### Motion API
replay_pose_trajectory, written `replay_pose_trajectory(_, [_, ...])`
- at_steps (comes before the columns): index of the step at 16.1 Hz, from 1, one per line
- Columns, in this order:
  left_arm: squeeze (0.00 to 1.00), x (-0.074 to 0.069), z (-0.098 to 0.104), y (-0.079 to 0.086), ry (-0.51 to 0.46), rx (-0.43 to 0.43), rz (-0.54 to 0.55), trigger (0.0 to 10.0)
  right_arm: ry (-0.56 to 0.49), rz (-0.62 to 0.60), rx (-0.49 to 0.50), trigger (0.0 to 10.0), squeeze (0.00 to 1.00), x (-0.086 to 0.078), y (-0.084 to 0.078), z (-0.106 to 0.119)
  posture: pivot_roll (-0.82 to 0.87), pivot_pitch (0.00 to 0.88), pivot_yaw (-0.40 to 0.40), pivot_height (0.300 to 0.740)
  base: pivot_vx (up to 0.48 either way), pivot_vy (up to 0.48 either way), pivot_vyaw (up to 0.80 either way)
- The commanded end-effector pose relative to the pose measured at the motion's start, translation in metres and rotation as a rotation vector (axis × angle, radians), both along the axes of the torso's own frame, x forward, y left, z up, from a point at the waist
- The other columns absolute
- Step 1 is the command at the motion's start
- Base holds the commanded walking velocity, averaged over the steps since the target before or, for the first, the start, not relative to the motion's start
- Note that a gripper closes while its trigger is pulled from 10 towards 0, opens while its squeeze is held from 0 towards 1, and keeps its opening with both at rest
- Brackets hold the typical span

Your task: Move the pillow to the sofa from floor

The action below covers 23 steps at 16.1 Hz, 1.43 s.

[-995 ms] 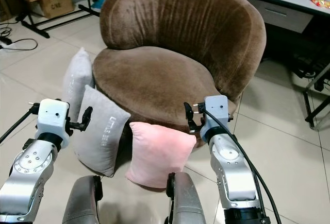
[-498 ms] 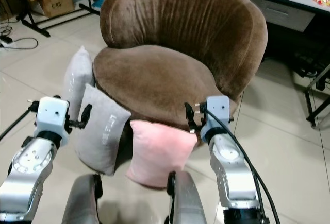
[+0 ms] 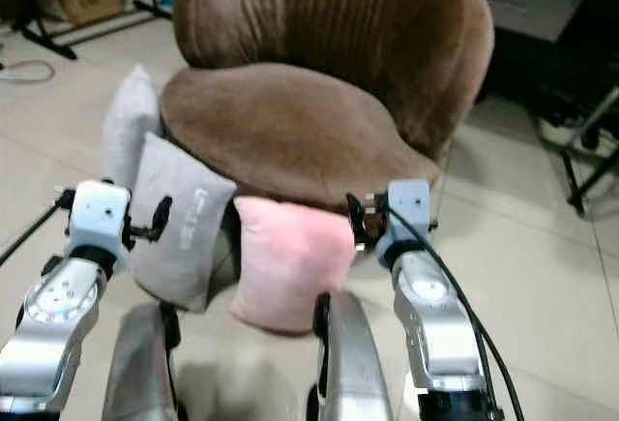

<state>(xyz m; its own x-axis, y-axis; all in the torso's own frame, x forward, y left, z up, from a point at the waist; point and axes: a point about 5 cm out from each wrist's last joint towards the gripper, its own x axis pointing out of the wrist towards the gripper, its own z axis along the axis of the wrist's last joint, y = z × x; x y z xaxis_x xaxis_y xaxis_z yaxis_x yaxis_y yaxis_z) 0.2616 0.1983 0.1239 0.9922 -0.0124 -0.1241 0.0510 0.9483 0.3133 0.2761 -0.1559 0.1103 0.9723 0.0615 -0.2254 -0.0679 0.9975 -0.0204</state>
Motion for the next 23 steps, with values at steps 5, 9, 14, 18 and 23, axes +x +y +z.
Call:
replay_pose_trajectory(5, [0.05,0.006,0.0035,-0.0071,-0.013,0.006,-0.041,10.0,-0.007,-0.04,0.011,10.0,0.0,0.0012,-0.0049,0.0019,-0.11,0.0,-0.068,0.465,0.0,0.0,0.0])
replay_pose_trajectory(9, [0.06,0.0072,0.0037,-0.0094,-0.01,0.001,-0.058,10.0,-0.017,-0.02,-0.026,10.0,0.0,0.0022,-0.0034,0.0038,-0.12,0.0,-0.064,0.465,0.0,0.0,0.0])
replay_pose_trajectory(14, [0.06,0.0051,0.0042,-0.0062,-0.015,0.002,-0.038,10.0,-0.015,-0.04,-0.015,10.0,0.0,0.0043,-0.0042,0.0029,-0.11,0.0,-0.076,0.465,0.12,0.0,0.51])
replay_pose_trajectory(18, [0.04,0.0046,0.0033,-0.0075,-0.01,0.016,-0.045,10.0,-0.011,-0.044,-0.021,10.0,0.0,0.006,-0.0062,0.0023,-0.11,0.0,-0.067,0.465,0.0,0.0,0.0])
replay_pose_trajectory(23, [0.04,0.0027,0.002,-0.0087,-0.002,0.026,-0.063,10.0,-0.039,-0.013,0.034,10.0,1.0,0.0078,-0.0058,0.0069,-0.11,0.0,-0.066,0.465,0.0,0.0,0.0])
